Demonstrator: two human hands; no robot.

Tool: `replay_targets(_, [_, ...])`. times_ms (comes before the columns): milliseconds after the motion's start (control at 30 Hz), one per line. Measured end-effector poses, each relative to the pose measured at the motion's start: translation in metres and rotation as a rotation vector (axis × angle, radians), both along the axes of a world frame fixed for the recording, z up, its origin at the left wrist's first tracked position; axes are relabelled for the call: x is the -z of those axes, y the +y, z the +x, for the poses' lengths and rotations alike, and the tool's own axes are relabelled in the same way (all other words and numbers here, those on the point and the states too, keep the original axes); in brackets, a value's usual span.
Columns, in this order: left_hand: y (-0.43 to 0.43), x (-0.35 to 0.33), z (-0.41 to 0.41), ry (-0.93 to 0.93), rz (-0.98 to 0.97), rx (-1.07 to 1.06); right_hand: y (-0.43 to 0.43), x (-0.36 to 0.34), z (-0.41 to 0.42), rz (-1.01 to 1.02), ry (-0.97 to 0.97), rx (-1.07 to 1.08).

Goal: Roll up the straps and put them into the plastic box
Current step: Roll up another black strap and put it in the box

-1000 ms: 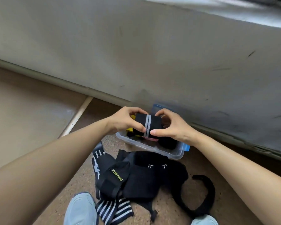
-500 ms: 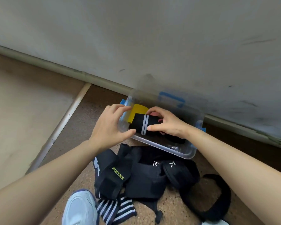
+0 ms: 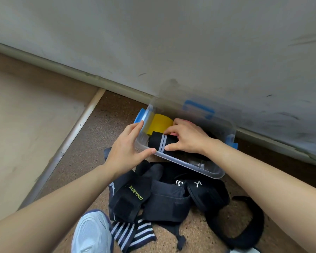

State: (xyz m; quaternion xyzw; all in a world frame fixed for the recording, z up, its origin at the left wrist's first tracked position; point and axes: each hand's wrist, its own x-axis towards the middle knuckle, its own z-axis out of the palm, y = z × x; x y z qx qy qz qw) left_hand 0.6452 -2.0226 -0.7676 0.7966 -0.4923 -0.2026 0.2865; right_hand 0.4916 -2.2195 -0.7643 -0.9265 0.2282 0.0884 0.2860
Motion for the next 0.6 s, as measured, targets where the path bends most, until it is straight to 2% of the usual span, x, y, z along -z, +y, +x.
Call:
replay_targets(67, [0.001, 0.002, 0.000, 0.009, -0.007, 0.001, -0.001, -0.003, -0.001, -0.071, -0.019, -0.044])
replay_targets(167, [0.001, 0.003, 0.000, 0.021, -0.022, 0.000, -0.002, 0.002, -0.002, -0.019, -0.100, -0.130])
replay_targets(300, [0.002, 0.005, 0.000, 0.026, -0.039, -0.002, -0.009, 0.004, 0.001, 0.012, -0.038, -0.238])
replay_targets(500, [0.002, 0.006, -0.001, 0.045, -0.052, -0.018, -0.008, 0.017, 0.006, -0.153, 0.039, -0.283])
replay_targets(600, [0.002, 0.007, -0.001, 0.053, -0.056, -0.025, 0.002, 0.028, 0.006, -0.286, 0.062, -0.377])
